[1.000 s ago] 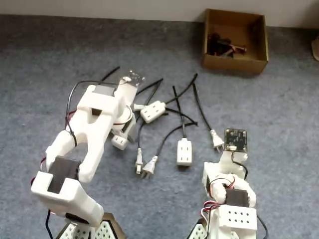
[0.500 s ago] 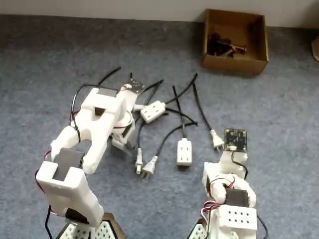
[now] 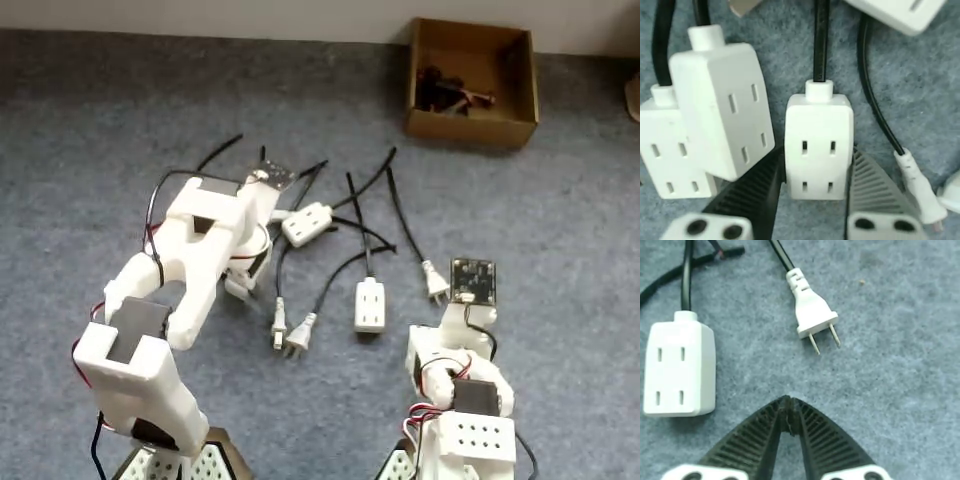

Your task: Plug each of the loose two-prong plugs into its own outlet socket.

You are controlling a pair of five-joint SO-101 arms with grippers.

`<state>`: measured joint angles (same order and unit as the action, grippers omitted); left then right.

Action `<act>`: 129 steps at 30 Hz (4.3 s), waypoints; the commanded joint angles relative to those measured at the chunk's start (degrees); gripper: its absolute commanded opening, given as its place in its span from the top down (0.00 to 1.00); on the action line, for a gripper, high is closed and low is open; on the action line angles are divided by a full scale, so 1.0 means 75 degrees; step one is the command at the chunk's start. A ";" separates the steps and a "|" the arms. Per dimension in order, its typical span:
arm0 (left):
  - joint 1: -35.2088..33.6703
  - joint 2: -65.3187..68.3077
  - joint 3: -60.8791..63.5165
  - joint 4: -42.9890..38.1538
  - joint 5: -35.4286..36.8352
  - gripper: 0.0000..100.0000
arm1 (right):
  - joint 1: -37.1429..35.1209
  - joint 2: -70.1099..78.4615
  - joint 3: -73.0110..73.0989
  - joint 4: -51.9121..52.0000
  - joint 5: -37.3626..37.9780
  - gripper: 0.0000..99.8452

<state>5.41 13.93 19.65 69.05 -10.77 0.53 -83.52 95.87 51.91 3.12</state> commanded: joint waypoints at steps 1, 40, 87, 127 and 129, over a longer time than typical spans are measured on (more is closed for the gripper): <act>0.0100 -0.0053 -0.0346 0.0047 0.0035 0.92 | 0.0088 -0.0053 0.0475 -0.0193 0.0082 0.99; 0.3358 -0.0006 -0.1284 0.0797 -0.1395 0.92 | 0.0088 -0.0053 0.0475 -0.0193 0.0082 0.99; 0.2233 0.0006 -0.1307 0.0774 -0.0539 0.91 | 0.0088 -0.0053 0.0475 -0.0193 0.0082 0.99; -0.0393 -0.0088 -0.5832 0.3446 -0.0152 0.91 | 0.0088 -0.0053 0.0475 -0.0193 0.0774 0.99; -0.0369 -0.0088 -0.6101 0.3669 -0.0152 0.91 | 0.0088 -0.0053 0.0475 -0.0193 0.0774 0.99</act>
<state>2.15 14.90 -20.97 93.93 -12.62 0.53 -83.52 95.96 51.91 8.31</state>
